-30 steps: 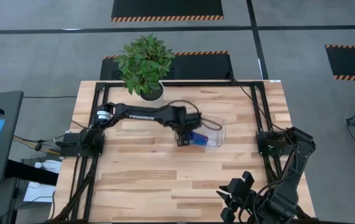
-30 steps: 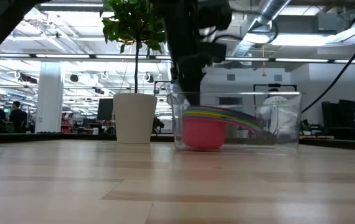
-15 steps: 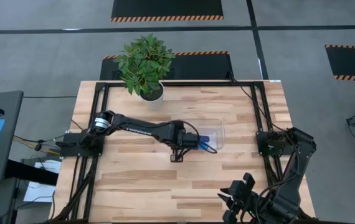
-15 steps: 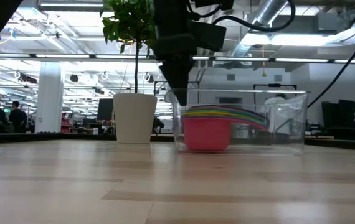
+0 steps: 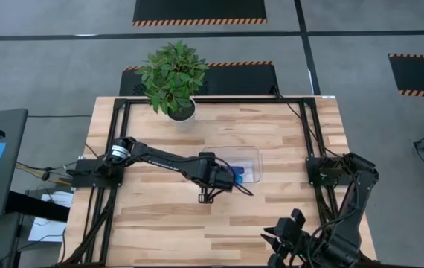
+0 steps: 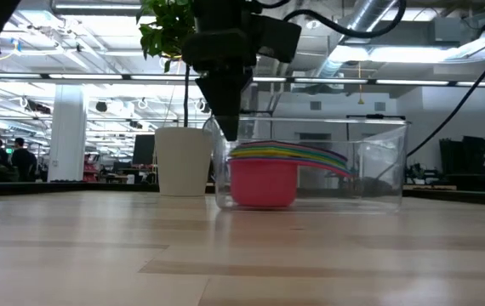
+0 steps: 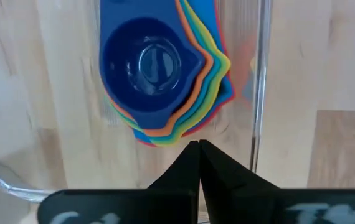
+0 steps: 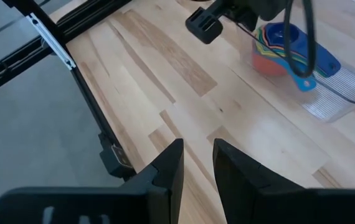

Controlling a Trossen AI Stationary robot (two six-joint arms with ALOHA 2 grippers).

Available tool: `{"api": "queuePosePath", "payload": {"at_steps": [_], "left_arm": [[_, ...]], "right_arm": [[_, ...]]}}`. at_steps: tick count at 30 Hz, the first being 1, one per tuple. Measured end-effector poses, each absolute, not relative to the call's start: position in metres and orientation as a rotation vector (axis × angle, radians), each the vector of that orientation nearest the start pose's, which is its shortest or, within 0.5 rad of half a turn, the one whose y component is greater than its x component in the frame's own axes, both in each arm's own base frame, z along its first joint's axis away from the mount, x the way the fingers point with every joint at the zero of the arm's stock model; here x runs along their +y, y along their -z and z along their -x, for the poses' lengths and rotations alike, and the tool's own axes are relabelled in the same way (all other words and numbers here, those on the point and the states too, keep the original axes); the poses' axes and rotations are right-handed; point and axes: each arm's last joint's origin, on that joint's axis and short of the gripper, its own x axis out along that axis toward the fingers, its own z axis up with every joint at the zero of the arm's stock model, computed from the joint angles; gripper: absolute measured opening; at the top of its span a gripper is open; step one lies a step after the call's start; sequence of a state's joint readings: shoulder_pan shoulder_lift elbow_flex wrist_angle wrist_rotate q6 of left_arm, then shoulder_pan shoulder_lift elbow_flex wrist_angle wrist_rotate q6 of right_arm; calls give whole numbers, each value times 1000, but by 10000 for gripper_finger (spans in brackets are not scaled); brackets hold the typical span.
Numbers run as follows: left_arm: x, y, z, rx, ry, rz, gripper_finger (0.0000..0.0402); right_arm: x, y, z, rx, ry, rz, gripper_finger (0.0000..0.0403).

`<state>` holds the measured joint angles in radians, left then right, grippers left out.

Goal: Nest measuring cups in basket
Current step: Adjust the nested colored measuring cups

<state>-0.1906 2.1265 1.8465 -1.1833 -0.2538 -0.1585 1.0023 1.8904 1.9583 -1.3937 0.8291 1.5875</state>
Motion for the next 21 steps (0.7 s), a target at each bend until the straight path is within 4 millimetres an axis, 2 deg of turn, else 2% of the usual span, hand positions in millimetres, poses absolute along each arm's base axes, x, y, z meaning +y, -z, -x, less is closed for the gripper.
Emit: {"api": "queuePosePath", "payload": {"at_steps": [4, 8, 11, 15, 21], "left_arm": [[-77, -230, -416, 1391, -193, -243, 0], [-72, -255, -425, 1283, -216, -363, 0], [-56, -273, -440, 1159, -159, -412, 0], [-29, -273, -454, 1087, 16, -389, 0], [3, -273, -457, 1081, -32, -358, 0]], "right_arm": [[296, -346, -214, 645, 455, -451, 111], [295, -346, -215, 640, 458, -449, 111], [294, -346, -217, 638, 463, -450, 111], [294, -346, -218, 634, 462, -460, 111], [295, -347, -219, 630, 458, -473, 111]]}}
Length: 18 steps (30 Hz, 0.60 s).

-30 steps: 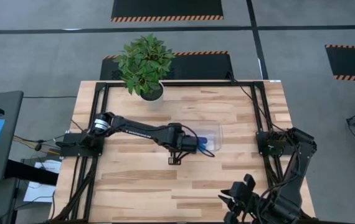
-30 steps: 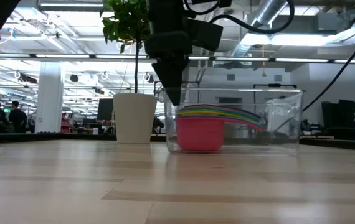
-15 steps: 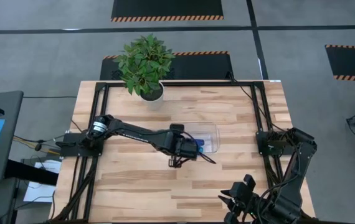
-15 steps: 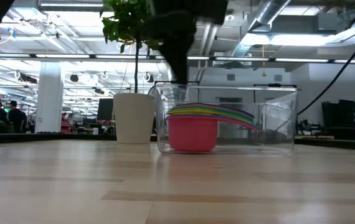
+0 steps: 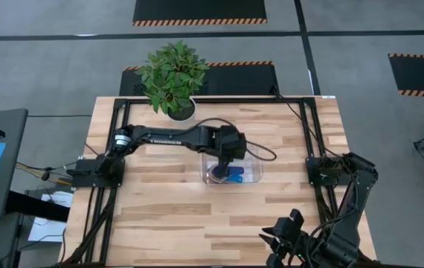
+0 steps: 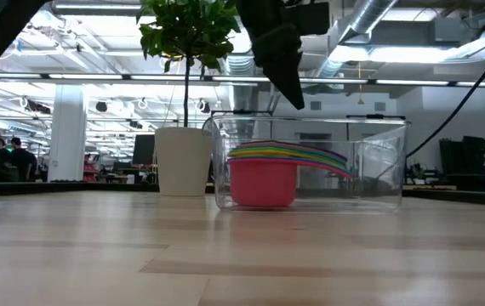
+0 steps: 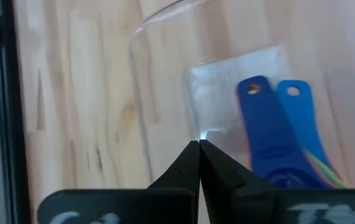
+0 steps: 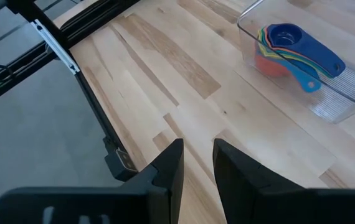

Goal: Nest measuring cups in basket
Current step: Adjust the nested colored measuring cups

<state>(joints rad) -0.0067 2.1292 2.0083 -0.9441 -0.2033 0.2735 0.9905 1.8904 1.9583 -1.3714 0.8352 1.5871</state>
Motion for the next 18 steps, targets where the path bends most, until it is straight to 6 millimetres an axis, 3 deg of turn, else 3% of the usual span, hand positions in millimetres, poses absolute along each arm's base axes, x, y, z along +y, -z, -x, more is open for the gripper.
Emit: {"api": "queuePosePath", "payload": {"at_steps": [12, 18], "left_arm": [[10, -279, -469, 927, 67, -272, 0], [6, -248, -478, 1017, -7, -319, 0]], "right_arm": [[294, -347, -221, 627, 462, -479, 111], [294, -347, -221, 625, 459, -485, 111]]}}
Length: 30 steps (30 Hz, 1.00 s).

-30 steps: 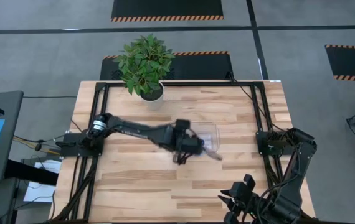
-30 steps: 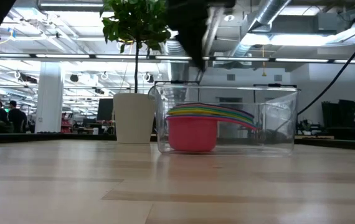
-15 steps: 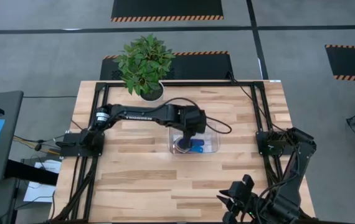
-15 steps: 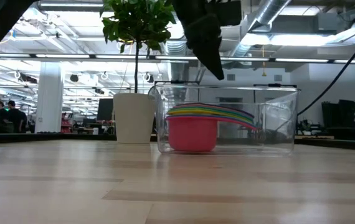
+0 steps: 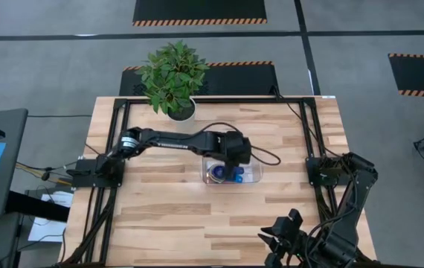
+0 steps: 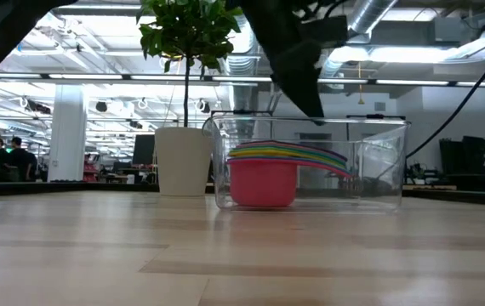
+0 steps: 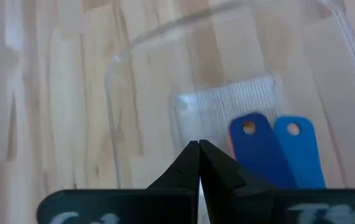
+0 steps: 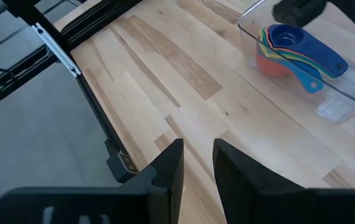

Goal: Nest measuring cups in basket
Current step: Adjust the nested colored measuring cups

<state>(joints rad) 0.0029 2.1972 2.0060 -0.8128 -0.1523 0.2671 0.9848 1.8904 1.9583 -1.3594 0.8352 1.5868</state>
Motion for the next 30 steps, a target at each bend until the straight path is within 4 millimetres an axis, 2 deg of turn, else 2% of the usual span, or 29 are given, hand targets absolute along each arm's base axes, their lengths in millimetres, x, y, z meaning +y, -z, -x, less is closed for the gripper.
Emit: {"api": "queuePosePath", "payload": {"at_steps": [7, 15, 19, 25, 30], "left_arm": [[3, -248, -477, 1031, -9, -329, 0], [3, -216, -482, 1134, -11, -319, 0], [5, -214, -482, 1146, -46, -320, 0], [4, -205, -476, 1235, 45, -302, 0], [0, -206, -477, 1225, 96, -282, 0]], "right_arm": [[295, -347, -221, 622, 455, -493, 111], [295, -347, -221, 622, 455, -494, 111], [295, -347, -221, 623, 453, -493, 111], [296, -347, -220, 624, 448, -491, 111], [297, -347, -219, 627, 444, -490, 111]]}}
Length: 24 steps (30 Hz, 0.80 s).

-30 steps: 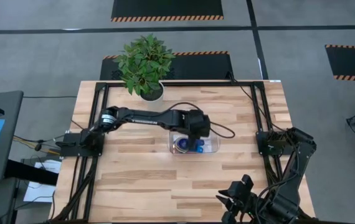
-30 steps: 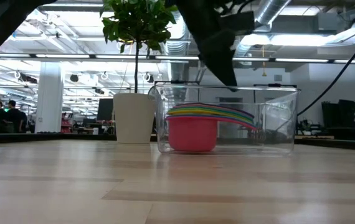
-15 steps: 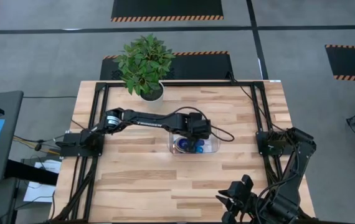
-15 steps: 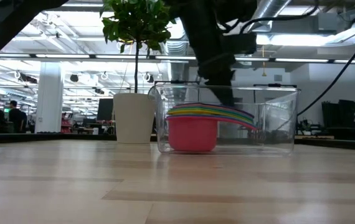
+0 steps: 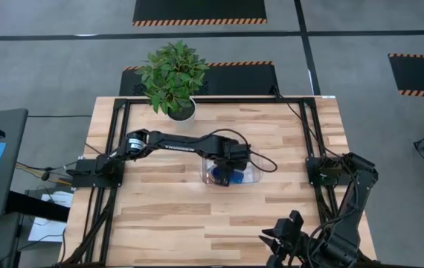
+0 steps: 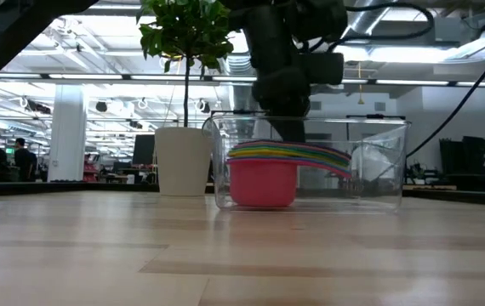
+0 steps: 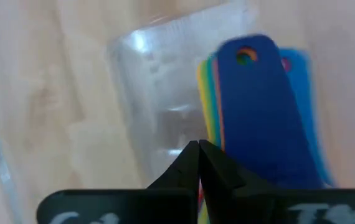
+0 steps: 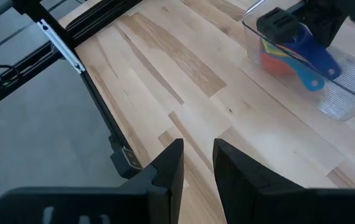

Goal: Nest measuring cups in basket
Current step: Adjust the nested colored measuring cups

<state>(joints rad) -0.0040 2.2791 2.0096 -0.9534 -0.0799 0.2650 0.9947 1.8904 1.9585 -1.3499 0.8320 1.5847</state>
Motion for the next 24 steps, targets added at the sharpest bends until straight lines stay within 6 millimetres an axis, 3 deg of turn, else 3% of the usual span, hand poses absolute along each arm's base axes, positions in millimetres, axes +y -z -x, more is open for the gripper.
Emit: {"api": "queuePosePath", "payload": {"at_steps": [5, 15, 24], "left_arm": [[-7, -212, -480, 1173, 174, -238, 0], [0, -213, -482, 1177, -14, -350, 0], [-4, -213, -482, 1164, 76, -344, 0]], "right_arm": [[297, -347, -219, 636, 427, -451, 111], [299, -348, -220, 628, 421, -473, 111], [300, -348, -221, 620, 410, -493, 111]]}}
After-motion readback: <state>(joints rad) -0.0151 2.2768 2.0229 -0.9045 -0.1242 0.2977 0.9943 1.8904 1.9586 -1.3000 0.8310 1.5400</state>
